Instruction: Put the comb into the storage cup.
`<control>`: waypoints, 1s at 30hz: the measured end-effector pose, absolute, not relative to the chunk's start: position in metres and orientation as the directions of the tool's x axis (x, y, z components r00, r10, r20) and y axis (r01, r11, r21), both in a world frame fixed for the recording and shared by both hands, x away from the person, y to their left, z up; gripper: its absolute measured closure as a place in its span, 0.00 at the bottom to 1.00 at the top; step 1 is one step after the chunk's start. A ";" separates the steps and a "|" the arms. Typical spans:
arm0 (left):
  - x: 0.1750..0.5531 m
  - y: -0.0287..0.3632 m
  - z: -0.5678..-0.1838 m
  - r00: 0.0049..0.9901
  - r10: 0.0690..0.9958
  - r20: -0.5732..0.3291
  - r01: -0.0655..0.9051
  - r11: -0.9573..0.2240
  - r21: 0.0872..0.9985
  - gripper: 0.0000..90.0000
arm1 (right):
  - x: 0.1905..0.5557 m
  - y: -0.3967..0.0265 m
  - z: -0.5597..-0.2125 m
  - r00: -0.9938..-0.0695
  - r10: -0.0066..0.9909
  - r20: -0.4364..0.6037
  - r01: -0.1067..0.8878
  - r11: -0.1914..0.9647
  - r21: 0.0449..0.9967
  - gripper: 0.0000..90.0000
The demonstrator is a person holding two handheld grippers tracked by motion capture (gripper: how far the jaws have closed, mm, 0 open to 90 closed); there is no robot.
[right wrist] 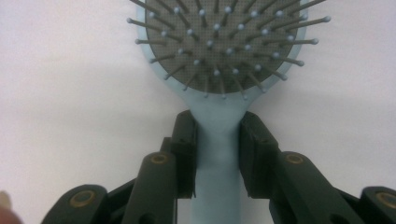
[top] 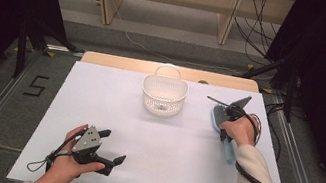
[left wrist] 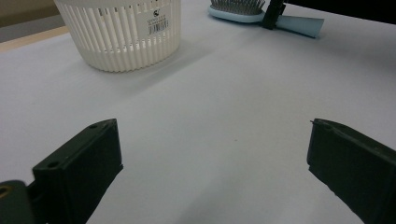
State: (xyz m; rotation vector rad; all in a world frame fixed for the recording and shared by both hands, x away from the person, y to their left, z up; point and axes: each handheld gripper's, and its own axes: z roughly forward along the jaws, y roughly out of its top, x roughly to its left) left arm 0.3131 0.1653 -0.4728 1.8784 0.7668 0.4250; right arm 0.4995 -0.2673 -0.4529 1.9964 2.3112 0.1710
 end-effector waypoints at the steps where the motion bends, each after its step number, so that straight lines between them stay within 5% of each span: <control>1: 0.313 0.165 -0.473 0.735 0.676 -0.049 0.317 -0.278 0.907 0.03 | 0.499 -0.268 -0.453 -0.142 0.990 0.016 0.980 0.138 0.142 0.78; 30: 0.314 0.167 -0.473 0.729 0.682 -0.052 0.322 -0.274 0.906 0.03 | 0.482 -0.282 -0.447 -0.139 0.984 0.109 0.953 0.103 0.286 0.78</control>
